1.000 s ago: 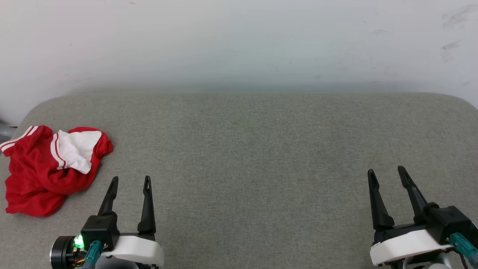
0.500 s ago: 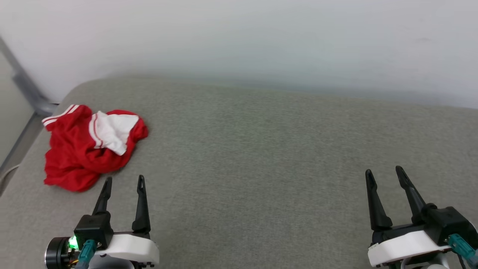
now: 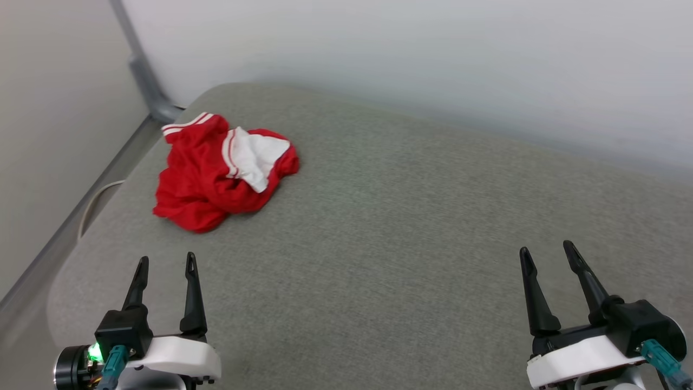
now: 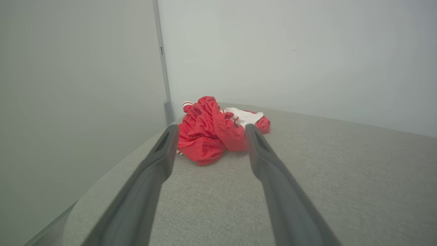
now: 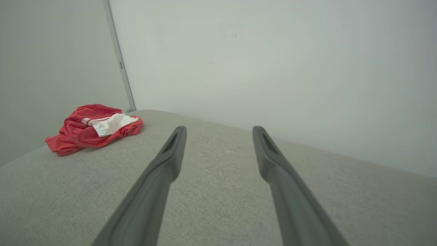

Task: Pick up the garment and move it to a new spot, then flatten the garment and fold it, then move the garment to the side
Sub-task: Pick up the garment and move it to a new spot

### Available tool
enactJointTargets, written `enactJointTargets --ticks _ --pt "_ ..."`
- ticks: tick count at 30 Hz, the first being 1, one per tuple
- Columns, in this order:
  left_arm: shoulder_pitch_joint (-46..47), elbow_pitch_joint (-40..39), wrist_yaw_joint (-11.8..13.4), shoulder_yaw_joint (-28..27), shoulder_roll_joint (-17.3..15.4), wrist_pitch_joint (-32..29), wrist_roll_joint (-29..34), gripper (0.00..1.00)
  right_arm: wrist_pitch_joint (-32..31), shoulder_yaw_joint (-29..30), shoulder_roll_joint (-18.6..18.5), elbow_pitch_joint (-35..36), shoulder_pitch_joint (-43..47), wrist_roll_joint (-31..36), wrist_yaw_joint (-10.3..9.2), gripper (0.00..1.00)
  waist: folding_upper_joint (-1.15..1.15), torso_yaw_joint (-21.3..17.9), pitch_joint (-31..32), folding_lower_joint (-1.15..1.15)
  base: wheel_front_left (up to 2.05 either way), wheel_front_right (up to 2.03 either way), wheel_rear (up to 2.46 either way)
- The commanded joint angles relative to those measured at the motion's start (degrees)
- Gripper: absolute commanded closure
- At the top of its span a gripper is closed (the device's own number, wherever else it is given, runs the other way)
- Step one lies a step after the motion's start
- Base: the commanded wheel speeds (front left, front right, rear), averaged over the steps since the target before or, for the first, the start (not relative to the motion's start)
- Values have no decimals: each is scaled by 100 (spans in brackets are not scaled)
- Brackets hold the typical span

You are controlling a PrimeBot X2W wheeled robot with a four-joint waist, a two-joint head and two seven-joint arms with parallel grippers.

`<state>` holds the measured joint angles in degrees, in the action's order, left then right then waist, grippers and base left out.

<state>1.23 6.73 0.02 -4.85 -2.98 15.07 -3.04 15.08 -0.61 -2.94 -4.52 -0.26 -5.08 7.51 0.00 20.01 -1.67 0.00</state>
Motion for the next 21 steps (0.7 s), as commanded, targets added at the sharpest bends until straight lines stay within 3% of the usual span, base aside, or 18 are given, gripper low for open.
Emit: enactJointTargets --ticks 1,11,21 --pt "37 1 -1 -40 7 15 -7 0 14 -22 10 9 -69 8 -4 0 0 305 -38 0 0 0 0" --pt "15 29 9 -194 12 16 -138 0 14 -77 11 10 -121 73 -4 0 0 790 -102 0 0 0 0" --pt "225 -60 -46 -405 10 16 -249 0 13 -139 11 64 -243 177 -4 0 0 688 -276 0 0 0 0"
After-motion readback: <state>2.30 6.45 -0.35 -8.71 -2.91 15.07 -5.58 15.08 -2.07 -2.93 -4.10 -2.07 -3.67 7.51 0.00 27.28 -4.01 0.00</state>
